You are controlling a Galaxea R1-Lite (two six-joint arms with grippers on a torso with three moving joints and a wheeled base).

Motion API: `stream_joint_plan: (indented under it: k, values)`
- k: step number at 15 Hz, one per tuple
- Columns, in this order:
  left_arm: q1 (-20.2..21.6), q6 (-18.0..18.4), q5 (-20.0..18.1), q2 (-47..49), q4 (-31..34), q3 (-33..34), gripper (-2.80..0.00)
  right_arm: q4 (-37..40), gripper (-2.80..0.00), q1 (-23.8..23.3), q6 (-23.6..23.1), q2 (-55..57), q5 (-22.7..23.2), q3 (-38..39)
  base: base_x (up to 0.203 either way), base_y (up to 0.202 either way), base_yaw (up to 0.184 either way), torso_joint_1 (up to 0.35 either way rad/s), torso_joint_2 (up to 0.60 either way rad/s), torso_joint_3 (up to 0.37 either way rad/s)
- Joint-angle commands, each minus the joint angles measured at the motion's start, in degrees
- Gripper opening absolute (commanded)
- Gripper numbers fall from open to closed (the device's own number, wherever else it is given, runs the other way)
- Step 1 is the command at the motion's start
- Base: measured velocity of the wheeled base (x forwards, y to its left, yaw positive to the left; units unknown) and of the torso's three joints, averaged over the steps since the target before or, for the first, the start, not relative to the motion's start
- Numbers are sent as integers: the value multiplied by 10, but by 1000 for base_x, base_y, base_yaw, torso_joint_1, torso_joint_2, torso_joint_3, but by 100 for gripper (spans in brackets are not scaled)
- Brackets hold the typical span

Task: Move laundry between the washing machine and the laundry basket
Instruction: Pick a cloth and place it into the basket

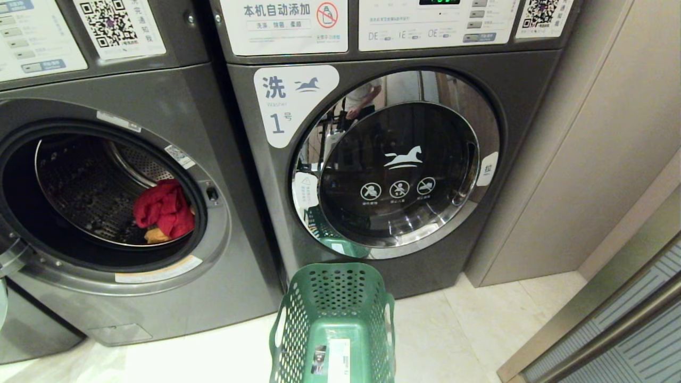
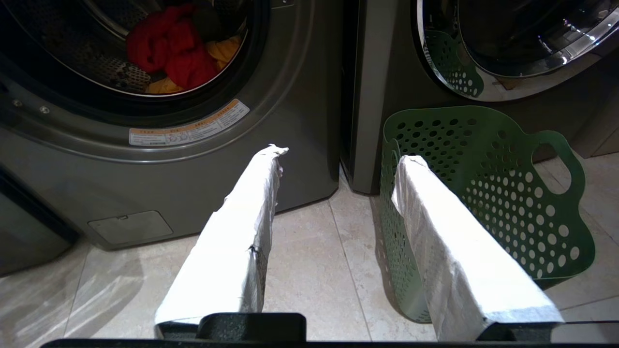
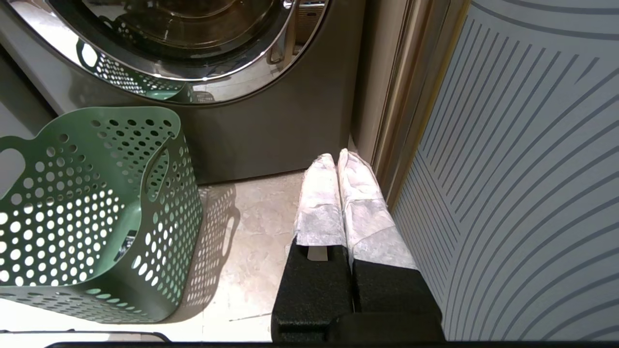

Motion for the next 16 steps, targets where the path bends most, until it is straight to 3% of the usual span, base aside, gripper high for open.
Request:
stream_joint_plan:
  k: [1, 16]
  values:
    - [0, 0, 0, 1, 0, 4, -280, 0, -280, 0, 1, 1, 0, 0, 0, 0, 0, 0, 0, 0]
    - [0, 0, 0, 1, 0, 4, -280, 0, -280, 0, 1, 1, 0, 0, 0, 0, 0, 0, 0, 0]
